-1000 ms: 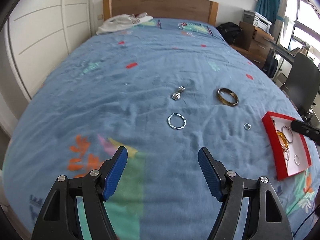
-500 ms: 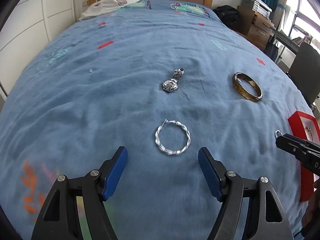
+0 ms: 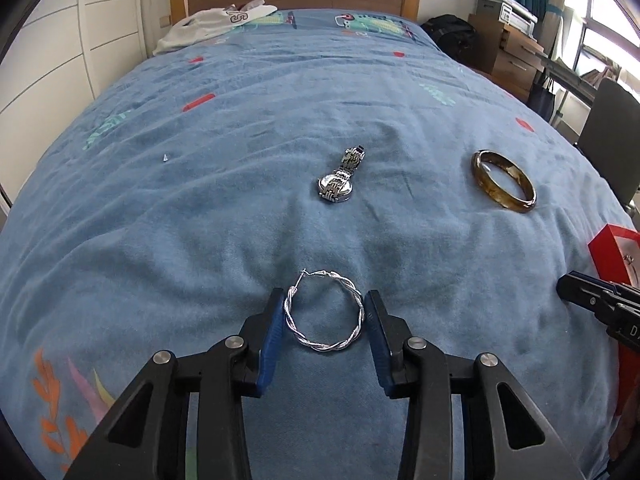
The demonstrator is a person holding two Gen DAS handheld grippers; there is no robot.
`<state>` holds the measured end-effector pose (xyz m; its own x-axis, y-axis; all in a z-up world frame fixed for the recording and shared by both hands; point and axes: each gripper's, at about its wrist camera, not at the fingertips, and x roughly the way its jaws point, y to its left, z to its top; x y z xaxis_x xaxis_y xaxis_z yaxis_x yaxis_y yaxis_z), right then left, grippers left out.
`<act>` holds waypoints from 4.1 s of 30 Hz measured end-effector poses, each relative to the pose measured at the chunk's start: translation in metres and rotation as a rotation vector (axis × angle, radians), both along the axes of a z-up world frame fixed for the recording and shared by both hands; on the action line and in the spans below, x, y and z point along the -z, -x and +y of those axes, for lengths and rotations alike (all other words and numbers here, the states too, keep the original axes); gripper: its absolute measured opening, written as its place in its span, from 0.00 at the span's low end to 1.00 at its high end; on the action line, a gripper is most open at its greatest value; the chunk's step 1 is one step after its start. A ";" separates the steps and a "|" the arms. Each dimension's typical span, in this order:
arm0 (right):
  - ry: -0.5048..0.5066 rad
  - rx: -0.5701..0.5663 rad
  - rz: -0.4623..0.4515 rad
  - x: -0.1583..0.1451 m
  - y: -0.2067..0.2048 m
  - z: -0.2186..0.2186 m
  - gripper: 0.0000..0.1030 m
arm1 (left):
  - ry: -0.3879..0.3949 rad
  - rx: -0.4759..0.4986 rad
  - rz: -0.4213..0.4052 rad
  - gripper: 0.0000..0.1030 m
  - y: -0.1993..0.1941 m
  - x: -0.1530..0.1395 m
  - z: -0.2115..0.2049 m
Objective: Organize jewelry
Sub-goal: 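Grasp the twisted silver hoop with the left tool while the right tool grasps another small silver ring, then carry the twisted hoop and small ring with both tools over the red box, then lower the hoop into the box and open the left tool while the right tool releases the ring, then withdraw both tools toward the silver watch and dark brown bangle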
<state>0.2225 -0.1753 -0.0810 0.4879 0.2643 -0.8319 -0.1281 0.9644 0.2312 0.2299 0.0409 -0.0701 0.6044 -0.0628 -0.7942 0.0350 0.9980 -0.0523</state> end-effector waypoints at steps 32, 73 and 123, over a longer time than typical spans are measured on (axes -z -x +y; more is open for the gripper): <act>-0.019 0.147 -0.159 -0.121 0.075 -0.150 0.19 | 0.075 0.225 -0.105 0.38 0.048 -0.110 -0.171; 0.084 -0.118 0.095 -0.014 0.083 -0.223 0.19 | 0.047 0.409 0.111 0.38 0.044 -0.019 -0.314; 0.067 -0.104 -0.070 -0.133 0.078 -0.126 0.36 | 0.049 0.175 -0.082 0.72 0.076 -0.107 -0.142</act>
<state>0.1441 -0.3014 0.0523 0.5179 0.2611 -0.8146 -0.2417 0.9581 0.1535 0.1539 -0.1007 0.0368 0.6431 -0.2100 -0.7364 0.2142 0.9726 -0.0903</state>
